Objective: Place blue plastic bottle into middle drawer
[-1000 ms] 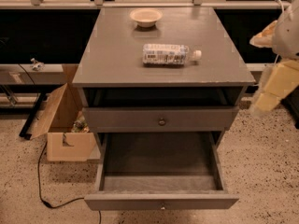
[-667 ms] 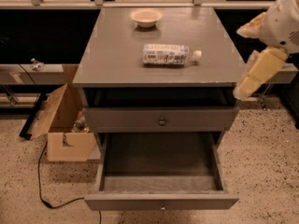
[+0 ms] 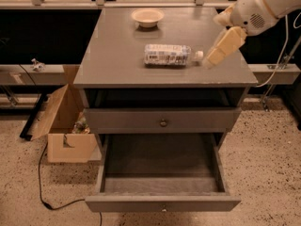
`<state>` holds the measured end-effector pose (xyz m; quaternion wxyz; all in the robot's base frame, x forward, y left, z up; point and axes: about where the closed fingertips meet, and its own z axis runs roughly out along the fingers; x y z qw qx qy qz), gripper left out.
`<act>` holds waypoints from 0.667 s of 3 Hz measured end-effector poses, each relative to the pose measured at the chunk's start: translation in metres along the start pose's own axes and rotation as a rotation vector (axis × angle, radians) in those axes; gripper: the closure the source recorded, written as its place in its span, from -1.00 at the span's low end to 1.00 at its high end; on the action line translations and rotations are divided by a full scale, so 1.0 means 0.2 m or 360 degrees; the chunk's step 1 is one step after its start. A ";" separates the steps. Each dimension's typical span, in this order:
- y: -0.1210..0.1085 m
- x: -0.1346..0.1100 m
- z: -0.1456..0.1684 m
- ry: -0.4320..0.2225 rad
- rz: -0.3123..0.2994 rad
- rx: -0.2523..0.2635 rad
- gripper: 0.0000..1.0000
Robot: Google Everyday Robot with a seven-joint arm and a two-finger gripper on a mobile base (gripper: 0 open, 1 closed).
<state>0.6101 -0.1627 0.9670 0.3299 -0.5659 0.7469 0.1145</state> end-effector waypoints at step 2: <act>-0.22 -0.20 0.48 -0.0058 0.0121 -0.0164 -1.00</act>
Offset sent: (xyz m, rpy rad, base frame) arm 0.1201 0.0970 -0.0539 0.0864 0.1752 0.0182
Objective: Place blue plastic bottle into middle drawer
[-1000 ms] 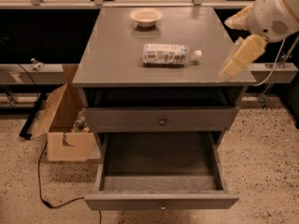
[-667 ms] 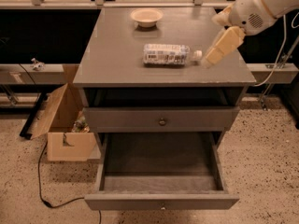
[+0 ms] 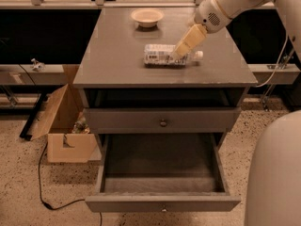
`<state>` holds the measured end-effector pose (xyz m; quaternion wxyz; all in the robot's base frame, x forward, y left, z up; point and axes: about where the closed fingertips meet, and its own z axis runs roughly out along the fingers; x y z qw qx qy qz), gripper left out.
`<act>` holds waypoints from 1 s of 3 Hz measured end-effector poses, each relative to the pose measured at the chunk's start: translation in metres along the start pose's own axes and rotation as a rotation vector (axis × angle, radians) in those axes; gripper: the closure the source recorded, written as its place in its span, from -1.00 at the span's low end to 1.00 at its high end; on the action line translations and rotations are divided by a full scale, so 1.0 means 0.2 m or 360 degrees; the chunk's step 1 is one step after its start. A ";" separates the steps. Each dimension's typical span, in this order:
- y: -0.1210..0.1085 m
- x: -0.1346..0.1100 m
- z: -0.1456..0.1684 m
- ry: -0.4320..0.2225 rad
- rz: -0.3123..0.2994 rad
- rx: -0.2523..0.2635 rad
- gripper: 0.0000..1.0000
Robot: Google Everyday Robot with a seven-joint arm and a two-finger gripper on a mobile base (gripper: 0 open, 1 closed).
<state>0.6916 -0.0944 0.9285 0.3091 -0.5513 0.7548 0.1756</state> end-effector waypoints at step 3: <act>-0.10 0.04 0.19 0.0102 -0.0024 -0.0019 -1.00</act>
Offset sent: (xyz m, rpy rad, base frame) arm 0.0205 0.0048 -0.0230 -0.0781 0.0130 0.0052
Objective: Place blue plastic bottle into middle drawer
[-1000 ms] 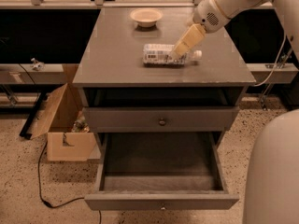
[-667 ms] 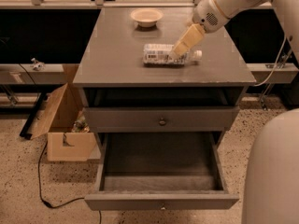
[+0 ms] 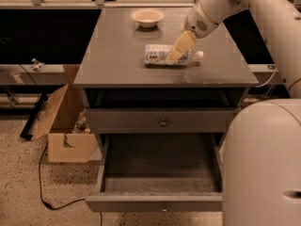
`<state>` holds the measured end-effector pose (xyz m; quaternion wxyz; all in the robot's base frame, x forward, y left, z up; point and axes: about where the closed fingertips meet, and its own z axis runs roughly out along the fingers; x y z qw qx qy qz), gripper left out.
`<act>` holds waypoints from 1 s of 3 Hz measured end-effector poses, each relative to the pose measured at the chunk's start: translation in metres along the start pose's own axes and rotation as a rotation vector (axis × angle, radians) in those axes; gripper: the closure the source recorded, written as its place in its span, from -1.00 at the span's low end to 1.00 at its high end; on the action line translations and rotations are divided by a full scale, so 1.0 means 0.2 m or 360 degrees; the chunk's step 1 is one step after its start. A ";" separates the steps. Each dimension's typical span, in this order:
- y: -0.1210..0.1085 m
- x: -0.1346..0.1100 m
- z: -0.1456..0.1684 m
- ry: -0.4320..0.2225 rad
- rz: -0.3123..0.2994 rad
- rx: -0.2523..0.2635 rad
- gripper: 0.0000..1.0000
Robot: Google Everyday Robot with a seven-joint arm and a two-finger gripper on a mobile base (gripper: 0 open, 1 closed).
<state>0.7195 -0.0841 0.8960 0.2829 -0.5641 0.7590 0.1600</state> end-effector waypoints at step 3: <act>-0.10 0.08 0.31 0.0097 0.0054 -0.0110 -0.16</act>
Offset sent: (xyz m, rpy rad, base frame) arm 0.0440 0.0071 -0.0546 -0.0494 0.0985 0.0014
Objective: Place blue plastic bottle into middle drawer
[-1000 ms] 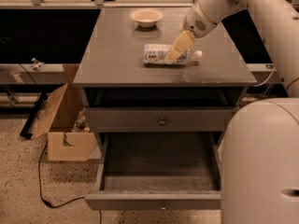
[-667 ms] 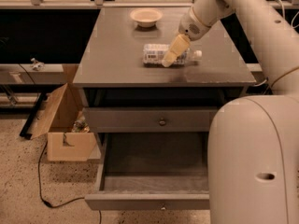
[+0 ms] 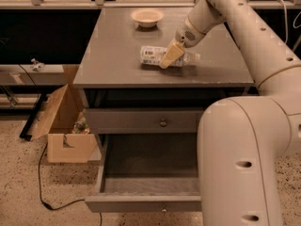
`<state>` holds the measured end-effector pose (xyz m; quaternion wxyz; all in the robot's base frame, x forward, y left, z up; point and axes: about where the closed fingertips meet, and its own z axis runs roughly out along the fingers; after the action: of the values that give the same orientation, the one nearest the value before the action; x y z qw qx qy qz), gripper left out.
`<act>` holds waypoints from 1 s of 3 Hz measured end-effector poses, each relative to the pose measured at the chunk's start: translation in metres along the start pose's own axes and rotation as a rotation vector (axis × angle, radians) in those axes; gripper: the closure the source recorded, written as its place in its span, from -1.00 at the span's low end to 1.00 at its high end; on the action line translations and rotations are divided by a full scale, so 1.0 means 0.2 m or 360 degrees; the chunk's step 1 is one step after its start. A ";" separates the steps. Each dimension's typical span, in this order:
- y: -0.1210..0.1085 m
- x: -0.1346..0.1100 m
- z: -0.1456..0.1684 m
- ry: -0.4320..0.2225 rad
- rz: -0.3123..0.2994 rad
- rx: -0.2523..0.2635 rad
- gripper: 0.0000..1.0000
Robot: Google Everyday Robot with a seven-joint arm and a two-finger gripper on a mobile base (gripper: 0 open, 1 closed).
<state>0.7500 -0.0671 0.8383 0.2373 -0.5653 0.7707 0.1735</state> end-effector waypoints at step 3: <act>0.23 -0.04 -0.40 -0.0124 0.0028 0.0224 1.00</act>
Offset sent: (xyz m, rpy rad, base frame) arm -0.0895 -0.0263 0.0642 0.0219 -0.1208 -0.0905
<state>0.6954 -0.0895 0.9089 0.3047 -0.5334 0.7760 0.1428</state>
